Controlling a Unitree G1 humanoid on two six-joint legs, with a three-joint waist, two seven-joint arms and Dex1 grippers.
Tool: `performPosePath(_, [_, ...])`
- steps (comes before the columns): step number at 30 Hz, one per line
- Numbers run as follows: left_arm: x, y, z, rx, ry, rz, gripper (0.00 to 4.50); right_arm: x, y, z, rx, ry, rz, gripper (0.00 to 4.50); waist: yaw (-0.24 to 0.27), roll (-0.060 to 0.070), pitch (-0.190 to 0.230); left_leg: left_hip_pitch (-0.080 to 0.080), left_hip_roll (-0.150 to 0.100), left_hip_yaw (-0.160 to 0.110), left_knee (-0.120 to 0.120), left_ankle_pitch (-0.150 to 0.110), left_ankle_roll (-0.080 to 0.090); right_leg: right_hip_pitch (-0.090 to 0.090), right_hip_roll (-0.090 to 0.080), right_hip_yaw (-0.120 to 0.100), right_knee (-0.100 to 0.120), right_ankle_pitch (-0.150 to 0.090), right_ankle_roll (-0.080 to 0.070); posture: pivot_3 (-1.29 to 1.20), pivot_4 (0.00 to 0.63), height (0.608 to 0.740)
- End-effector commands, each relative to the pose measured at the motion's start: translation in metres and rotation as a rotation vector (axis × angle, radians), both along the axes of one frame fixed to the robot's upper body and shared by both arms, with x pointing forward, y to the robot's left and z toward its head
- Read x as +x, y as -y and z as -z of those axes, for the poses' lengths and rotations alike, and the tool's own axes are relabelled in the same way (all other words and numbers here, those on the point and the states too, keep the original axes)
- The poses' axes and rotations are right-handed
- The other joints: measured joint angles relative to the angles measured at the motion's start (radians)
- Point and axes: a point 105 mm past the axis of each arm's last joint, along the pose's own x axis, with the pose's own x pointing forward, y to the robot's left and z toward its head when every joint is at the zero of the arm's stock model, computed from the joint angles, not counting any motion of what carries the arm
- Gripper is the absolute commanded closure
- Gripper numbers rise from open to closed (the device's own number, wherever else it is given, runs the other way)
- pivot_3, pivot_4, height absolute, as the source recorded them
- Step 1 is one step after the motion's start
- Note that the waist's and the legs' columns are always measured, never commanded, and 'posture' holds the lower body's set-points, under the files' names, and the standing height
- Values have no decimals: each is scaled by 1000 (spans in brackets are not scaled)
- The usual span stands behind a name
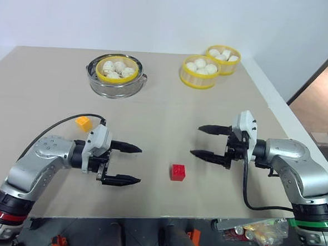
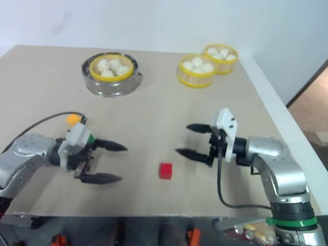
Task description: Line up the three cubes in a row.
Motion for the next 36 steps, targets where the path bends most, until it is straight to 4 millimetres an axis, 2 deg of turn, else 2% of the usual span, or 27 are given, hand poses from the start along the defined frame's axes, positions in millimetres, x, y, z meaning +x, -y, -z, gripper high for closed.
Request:
performPosePath(1, [5, 3, 2, -8, 89, 10, 32, -17, -15, -1, -14, 6, -90, 0, 0, 0, 0, 0, 0, 0, 0, 0, 0, 0, 0, 0, 0, 0, 0, 0, 150, 740])
performPosePath(6, [4, 6, 9, -16, 87, 8, 32, -23, -25, 18, -24, -3, -71, 0, 4, -1, 0, -1, 0, 0, 1, 0, 0, 0, 0, 0, 0, 0, 0, 0, 150, 740])
performPosePath(12, [-2, 7, 9, -19, 78, 2, 32, -25, -29, 38, -69, 10, -73, 0, 3, -1, 0, -1, 0, 0, 1, 0, 0, 0, 0, 0, 0, 1, 1, 0, 150, 740])
performPosePath(20, [-1, 9, 2, -19, 89, -15, 32, -18, -26, 68, -144, 12, -112, 0, 3, -1, 0, 0, 0, 0, 3, 0, 0, 1, 0, 0, 0, 1, 1, 0, 150, 740])
performPosePath(25, [-4, 10, 3, -23, 77, -31, 32, -11, -24, 76, -161, 2, -121, 0, 3, -1, 0, 0, 0, 0, 3, 0, 0, 1, 0, 0, 0, 1, 1, 0, 150, 740])
performPosePath(28, [-5, 9, 4, -20, 69, -43, 0, -9, -23, 77, -163, -8, -133, 843, 3, -1, 0, 0, 0, 0, 3, 0, 0, 1, 0, 0, 0, 1, 1, 0, 150, 740])
performPosePath(35, [-5, 7, 9, -13, 59, -62, 0, -10, -27, 73, -153, -13, -154, 3247, 4, -1, 0, 0, 0, -1, 3, 0, 0, 1, 0, 0, 1, 1, 1, 0, 150, 740])
performPosePath(36, [-5, 6, 10, -12, 58, -64, 0, -10, -28, 72, -151, -13, -155, 3263, 3, -1, 0, 0, 0, -1, 3, 0, 0, 1, 0, 0, 1, 1, 1, 0, 150, 740])
